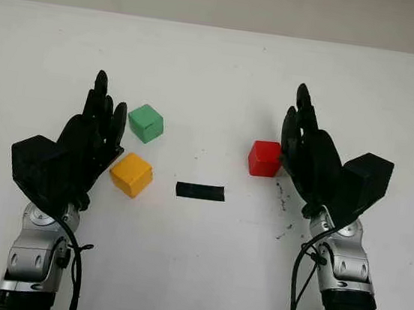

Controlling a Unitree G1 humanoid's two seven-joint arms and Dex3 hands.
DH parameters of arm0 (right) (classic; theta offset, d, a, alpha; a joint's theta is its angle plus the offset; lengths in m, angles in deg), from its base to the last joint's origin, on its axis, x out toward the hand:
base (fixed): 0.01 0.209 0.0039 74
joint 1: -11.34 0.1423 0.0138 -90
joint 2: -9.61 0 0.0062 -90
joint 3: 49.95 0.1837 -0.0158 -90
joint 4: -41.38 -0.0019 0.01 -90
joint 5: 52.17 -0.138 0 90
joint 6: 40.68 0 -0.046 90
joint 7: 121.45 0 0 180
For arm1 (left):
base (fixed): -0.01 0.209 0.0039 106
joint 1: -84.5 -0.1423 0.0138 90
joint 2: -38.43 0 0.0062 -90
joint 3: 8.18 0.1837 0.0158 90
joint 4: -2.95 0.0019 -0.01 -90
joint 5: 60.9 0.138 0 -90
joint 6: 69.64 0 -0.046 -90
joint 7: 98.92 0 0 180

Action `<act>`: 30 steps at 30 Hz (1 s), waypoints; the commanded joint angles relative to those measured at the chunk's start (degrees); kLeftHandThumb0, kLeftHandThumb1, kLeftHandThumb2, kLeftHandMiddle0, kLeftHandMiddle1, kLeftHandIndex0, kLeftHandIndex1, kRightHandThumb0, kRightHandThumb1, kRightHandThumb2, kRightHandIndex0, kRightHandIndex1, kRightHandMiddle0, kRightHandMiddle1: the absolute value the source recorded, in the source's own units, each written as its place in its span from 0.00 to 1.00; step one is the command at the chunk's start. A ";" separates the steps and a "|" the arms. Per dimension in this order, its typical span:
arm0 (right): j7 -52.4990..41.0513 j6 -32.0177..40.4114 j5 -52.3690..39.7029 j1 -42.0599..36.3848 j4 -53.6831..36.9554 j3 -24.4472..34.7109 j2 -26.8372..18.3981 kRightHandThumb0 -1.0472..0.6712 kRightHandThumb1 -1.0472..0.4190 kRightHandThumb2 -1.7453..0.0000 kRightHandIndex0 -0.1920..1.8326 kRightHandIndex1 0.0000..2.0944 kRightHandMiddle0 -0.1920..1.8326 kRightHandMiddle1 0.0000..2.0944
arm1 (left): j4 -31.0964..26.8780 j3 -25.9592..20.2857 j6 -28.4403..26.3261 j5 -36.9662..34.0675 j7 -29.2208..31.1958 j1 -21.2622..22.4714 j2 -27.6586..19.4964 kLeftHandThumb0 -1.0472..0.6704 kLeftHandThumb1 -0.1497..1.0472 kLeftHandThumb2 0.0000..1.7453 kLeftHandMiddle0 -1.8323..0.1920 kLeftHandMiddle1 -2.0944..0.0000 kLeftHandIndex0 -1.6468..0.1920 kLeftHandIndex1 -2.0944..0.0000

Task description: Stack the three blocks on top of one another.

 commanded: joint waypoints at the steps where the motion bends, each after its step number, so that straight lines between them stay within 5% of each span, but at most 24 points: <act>1: -0.13 -0.83 0.46 -0.79 0.28 -0.54 -0.07 0.19 0.00 0.61 0.00 0.00 0.00 0.00 | -1.18 -0.07 -0.02 0.12 -0.17 -0.08 -0.17 0.16 1.00 0.35 1.00 0.99 1.00 1.00; 11: -1.42 0.34 -0.43 -1.25 -1.27 0.27 -1.03 0.17 0.00 0.62 0.00 0.00 0.00 0.00 | -1.07 0.49 -0.01 0.39 -0.36 -0.20 0.22 0.16 1.00 0.35 1.00 0.99 1.00 1.00; 15: -1.19 -1.49 1.06 -0.08 -5.49 1.79 -4.39 0.15 0.00 0.72 0.00 0.00 0.00 0.01 | -0.65 0.55 0.60 0.45 -0.47 -0.11 0.36 0.17 1.00 0.35 1.00 0.99 1.00 1.00; 21: -4.25 -1.77 4.84 8.81 -7.49 3.67 -15.31 0.21 0.06 0.96 0.06 0.03 0.08 0.04 | -0.91 0.64 0.84 0.84 -0.99 -0.22 0.65 0.17 1.00 0.35 1.00 0.98 1.00 1.00; 26: -8.40 0.71 17.77 15.81 -6.66 -2.22 -26.32 0.20 0.13 0.98 0.13 0.06 0.17 0.09 | -1.59 0.59 0.26 0.53 -0.83 -0.55 0.90 0.17 1.00 0.35 1.00 0.98 1.00 1.00; 30: -13.55 0.18 24.01 19.12 -4.91 -7.35 -30.60 0.20 0.16 0.98 0.14 0.05 0.21 0.07 | -2.09 0.76 -0.50 0.59 -0.71 -0.78 0.80 0.17 1.00 0.35 1.00 0.99 1.00 1.00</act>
